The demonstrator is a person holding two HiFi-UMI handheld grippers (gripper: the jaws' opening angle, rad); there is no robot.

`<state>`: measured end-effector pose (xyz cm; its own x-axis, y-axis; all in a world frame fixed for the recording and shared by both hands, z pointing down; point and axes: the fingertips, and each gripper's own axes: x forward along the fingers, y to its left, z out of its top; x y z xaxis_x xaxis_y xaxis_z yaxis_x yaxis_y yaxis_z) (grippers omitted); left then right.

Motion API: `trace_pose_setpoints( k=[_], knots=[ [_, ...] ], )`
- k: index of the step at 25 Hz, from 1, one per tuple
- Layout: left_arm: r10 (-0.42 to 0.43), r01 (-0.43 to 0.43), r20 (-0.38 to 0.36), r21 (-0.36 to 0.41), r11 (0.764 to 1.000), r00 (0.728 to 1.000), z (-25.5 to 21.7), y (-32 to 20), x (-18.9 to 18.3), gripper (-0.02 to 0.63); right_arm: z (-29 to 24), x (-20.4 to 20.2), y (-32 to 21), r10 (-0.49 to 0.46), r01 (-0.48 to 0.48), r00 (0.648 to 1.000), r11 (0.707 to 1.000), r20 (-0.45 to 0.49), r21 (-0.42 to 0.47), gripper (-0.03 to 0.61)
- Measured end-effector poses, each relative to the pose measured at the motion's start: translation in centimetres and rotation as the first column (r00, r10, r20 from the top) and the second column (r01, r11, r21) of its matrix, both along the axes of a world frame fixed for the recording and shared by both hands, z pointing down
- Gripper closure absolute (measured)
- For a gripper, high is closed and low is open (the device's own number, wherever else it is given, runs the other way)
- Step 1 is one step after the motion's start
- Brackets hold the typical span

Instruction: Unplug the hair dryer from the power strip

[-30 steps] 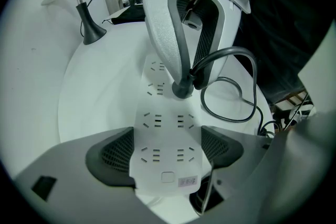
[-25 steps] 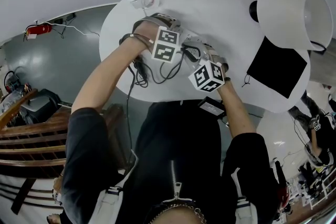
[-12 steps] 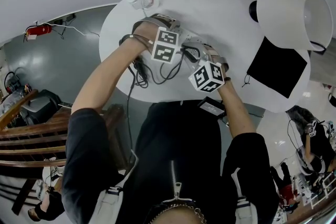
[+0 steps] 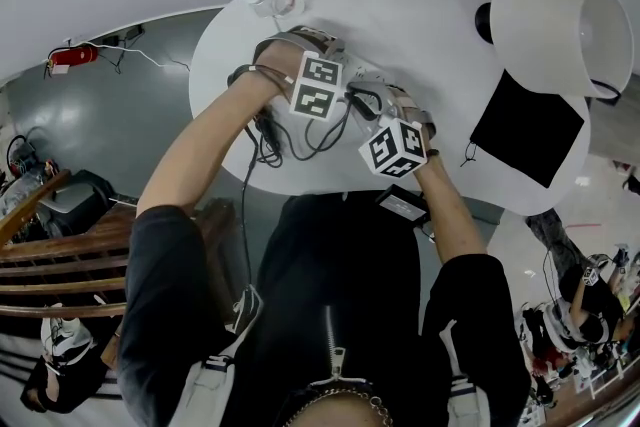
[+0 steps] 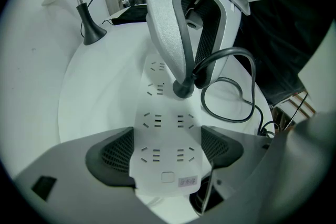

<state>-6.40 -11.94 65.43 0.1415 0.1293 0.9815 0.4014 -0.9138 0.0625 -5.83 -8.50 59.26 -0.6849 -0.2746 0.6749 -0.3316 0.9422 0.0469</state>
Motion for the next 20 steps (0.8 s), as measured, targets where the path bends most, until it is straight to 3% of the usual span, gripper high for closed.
trace_pose_setpoints(
  k=[20],
  knots=[
    [0.001,-0.001,-0.006,-0.005,1.000,1.000,0.04,0.02,-0.03,0.224,-0.19,0.01,-0.13,0.029,-0.029,0.999,1.000,0.016,-0.007,0.523]
  ],
)
